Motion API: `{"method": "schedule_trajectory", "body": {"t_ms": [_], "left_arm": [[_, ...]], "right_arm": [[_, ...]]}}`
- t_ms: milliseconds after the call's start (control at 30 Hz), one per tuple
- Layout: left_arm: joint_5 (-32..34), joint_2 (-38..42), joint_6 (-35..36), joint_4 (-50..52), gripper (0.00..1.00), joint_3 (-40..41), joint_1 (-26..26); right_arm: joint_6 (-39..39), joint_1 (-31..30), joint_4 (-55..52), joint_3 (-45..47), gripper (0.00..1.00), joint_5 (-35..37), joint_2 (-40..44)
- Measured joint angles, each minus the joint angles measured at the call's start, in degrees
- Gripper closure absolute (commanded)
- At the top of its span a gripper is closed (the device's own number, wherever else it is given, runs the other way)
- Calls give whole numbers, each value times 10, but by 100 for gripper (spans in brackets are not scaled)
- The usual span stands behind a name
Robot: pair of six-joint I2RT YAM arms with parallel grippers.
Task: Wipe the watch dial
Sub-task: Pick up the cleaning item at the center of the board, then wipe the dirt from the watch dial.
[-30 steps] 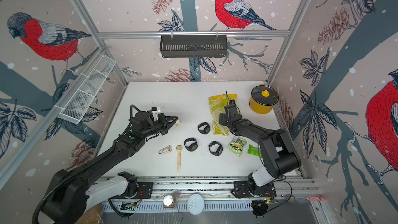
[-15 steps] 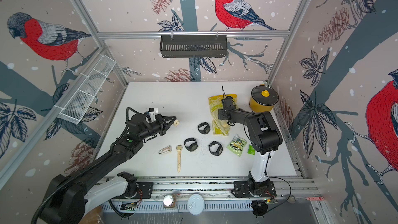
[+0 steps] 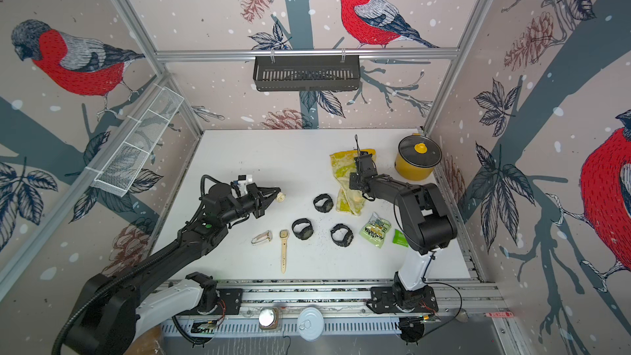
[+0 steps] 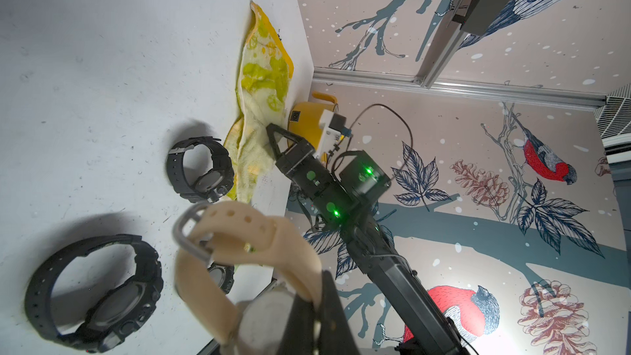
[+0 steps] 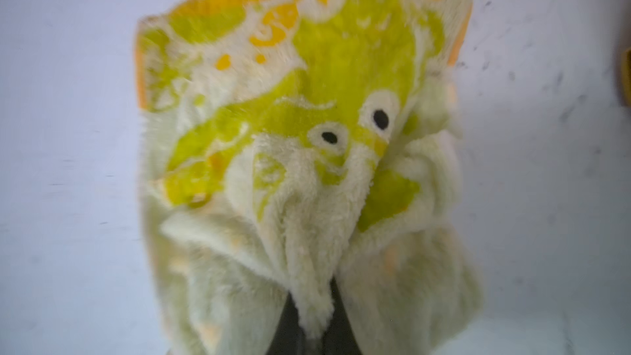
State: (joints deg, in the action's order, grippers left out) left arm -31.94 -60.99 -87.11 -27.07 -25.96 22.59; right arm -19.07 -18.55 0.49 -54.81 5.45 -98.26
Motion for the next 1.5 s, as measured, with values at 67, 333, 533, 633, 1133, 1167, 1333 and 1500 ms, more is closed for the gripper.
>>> {"method": "schedule_trajectory", "body": {"t_ms": [67,333,533,633,1133,1167,1333,1500], "left_arm": [[-5,-1,-21,-14,100,9,0],[-2,7,-97,-61,100,32,0],[1,-9,-135,-108,100,33,0],[1,-9,-149,-127,100,33,0],[12,30,-150,-125,100,32,0],[17,31,-150,-125,100,33,0],[22,34,-149,-124,100,35,1],[23,39,-150,-124,100,39,3]], "right_arm": [[0,1,18,20,97,-14,64],[23,-46,73,73,97,-93,271],[63,-157,96,97,97,-135,383],[71,-192,115,98,97,-144,410],[116,-369,164,105,97,-121,311],[117,-379,171,101,97,-122,302],[130,-398,195,70,97,-110,246],[130,-400,211,61,97,-99,202]]}}
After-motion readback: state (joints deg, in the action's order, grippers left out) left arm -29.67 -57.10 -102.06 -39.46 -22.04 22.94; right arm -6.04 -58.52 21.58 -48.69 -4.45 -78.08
